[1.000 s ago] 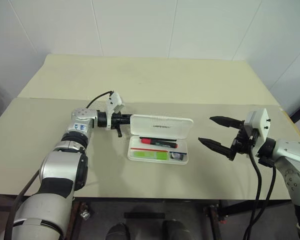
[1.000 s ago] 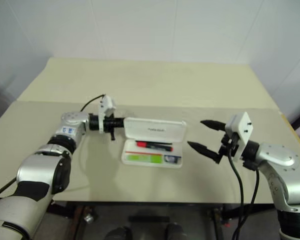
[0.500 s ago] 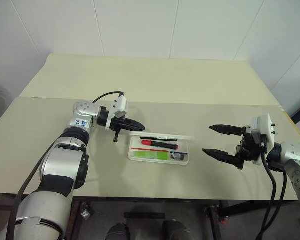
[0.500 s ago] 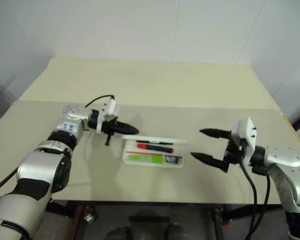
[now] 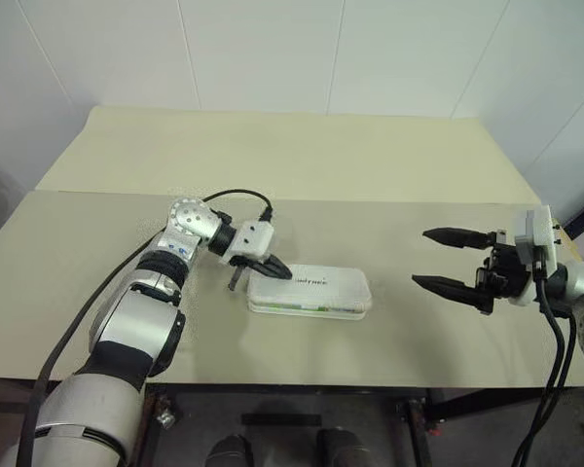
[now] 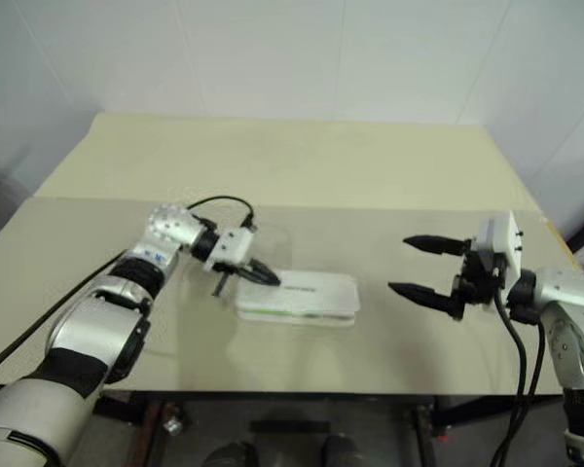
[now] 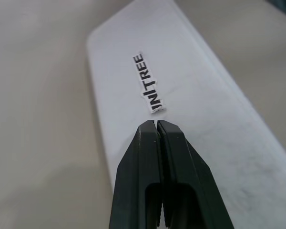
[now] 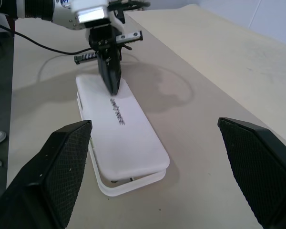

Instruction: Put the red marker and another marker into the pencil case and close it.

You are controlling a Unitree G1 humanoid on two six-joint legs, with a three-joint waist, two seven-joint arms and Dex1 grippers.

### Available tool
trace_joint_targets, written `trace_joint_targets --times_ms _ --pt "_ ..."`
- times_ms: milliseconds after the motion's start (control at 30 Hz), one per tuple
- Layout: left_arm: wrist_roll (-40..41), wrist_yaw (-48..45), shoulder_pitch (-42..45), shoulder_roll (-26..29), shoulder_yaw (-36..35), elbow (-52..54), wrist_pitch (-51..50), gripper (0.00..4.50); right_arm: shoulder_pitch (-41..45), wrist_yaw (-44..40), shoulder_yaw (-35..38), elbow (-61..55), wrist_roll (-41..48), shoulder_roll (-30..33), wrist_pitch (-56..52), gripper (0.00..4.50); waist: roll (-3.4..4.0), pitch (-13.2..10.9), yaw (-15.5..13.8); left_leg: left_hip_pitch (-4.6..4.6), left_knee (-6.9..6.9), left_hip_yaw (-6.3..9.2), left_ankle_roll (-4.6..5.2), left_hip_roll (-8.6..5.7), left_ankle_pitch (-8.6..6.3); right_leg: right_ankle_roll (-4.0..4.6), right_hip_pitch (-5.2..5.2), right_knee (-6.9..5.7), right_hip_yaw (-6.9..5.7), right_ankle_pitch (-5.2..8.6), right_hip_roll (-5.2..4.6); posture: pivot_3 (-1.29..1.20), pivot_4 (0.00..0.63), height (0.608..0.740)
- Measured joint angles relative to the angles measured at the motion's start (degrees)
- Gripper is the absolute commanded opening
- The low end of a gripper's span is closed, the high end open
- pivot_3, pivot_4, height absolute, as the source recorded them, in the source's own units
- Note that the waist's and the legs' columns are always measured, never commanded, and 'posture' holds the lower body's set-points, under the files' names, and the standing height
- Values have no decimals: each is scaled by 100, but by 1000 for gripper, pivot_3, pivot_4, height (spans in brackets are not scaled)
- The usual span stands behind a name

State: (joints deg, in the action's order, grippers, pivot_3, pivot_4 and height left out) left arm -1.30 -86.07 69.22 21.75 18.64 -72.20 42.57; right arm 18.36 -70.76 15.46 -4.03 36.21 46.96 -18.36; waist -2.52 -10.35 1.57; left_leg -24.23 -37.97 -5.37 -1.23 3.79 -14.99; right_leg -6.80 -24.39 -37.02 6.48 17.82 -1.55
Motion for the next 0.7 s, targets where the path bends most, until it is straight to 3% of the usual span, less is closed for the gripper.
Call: trace_joint_targets --times_ms 267,467,700 --pt "-570 12 137 -47 221 157 1132 67 81 -18 -154 40 -83 -42 77 4500 13 10 13 39 -2 1 3 0 -2 1 41 6 3 0 0 0 150 740" --pt "-629 15 135 -69 177 63 1107 67 151 -36 -167 188 -104 -69 103 4500 13 10 28 95 6 0 1 0 -6 6 95 14 3 3 0 0 150 740" --pt "13 1 -120 -283 -655 -70 211 67 229 -135 -238 213 -107 -111 111 4500 13 7 11 77 5 3 2 0 -6 2 76 9 1 1 0 0 150 740"
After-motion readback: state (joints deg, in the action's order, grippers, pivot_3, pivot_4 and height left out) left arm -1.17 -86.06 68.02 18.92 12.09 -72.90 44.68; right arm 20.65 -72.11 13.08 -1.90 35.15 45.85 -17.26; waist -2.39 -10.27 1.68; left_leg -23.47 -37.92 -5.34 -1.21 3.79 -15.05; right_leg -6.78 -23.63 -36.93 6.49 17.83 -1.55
